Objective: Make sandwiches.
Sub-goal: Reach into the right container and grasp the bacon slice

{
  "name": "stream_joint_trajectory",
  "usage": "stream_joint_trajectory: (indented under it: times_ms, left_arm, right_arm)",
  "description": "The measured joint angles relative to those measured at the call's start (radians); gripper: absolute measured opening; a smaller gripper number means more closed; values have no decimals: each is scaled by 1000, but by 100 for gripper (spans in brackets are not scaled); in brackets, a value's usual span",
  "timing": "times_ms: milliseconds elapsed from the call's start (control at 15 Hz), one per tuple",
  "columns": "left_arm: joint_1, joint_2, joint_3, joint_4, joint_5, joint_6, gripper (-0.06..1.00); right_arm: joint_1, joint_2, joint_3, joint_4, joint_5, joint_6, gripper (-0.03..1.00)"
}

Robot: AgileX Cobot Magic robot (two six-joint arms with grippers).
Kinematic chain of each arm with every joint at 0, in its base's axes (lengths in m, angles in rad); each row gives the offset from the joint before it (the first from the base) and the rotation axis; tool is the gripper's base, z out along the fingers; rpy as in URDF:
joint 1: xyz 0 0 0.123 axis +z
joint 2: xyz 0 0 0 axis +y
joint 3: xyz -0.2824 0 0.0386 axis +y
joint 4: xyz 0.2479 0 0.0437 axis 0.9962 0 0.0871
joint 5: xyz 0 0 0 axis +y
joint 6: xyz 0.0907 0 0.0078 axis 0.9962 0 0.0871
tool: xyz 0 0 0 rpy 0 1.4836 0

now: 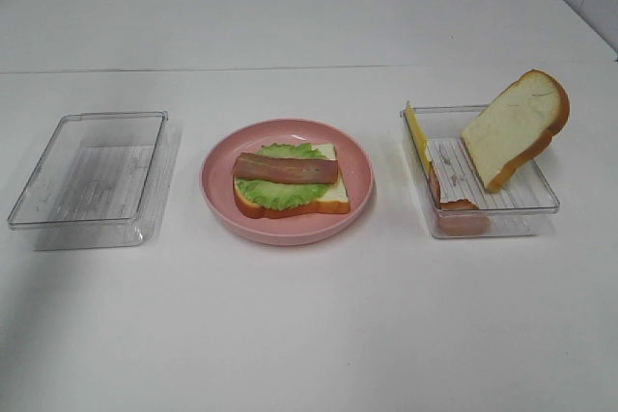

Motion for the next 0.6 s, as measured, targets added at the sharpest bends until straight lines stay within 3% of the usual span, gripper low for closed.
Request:
stream_joint_trajectory:
  times_ms: [200, 600]
  left_arm:
    - [0, -425, 341, 4, -13, 10, 93]
    - [0, -1062, 725, 99, -15, 13, 93]
  right_arm:
    - [0, 0, 0, 0, 0, 0, 96]
    - [0, 0, 0, 0, 0, 0, 96]
